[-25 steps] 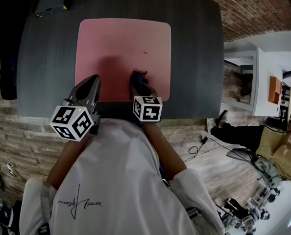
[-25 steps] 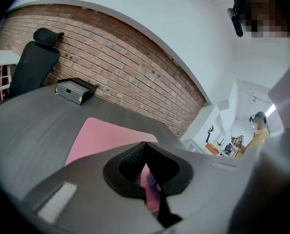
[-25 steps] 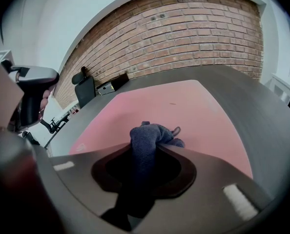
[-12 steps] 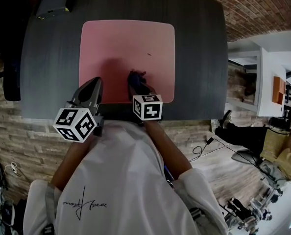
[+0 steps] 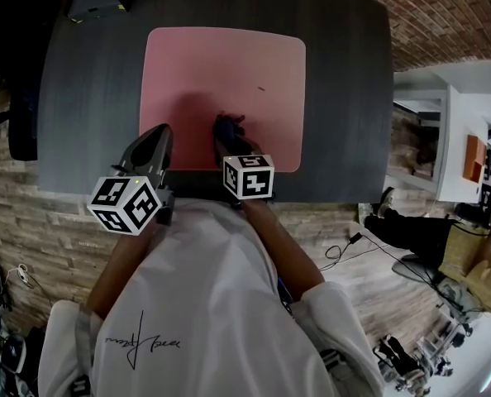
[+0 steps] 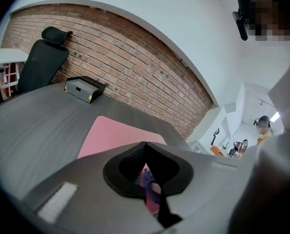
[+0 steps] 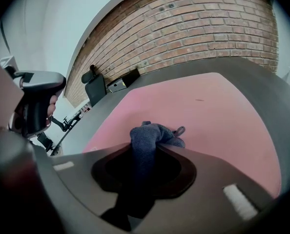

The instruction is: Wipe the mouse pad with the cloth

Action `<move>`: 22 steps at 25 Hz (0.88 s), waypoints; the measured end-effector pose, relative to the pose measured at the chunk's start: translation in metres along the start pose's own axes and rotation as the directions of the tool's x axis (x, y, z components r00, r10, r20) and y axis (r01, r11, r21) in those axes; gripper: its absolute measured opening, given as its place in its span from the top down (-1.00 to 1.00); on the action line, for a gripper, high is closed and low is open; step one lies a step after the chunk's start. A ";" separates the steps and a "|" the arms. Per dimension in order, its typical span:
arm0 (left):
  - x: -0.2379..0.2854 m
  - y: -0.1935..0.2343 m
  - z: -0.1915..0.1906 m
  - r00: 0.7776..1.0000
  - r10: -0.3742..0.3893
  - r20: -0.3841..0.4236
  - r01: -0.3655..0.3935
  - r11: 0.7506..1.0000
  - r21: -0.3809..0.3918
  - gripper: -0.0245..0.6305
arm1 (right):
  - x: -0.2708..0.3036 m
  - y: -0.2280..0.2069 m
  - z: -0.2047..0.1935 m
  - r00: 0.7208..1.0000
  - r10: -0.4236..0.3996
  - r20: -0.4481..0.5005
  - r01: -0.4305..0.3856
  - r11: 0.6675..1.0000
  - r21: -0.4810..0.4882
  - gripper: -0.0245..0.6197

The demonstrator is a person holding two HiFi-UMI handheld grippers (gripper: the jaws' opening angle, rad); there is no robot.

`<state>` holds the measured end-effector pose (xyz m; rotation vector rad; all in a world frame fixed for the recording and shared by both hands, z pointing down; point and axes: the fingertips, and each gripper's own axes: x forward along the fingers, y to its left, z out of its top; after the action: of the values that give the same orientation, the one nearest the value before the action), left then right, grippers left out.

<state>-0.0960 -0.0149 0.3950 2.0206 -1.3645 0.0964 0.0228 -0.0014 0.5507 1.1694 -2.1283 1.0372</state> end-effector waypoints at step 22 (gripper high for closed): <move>-0.003 0.018 -0.009 0.998 0.044 -0.036 -0.044 0.999 -0.021 0.92 | 0.022 0.034 0.002 0.996 0.084 -0.033 -0.085 0.996 -0.035 0.61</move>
<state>-0.1096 -0.0109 0.4093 1.9621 -1.3825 0.1354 -0.0180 -0.0018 0.5519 1.0473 -2.1790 1.0425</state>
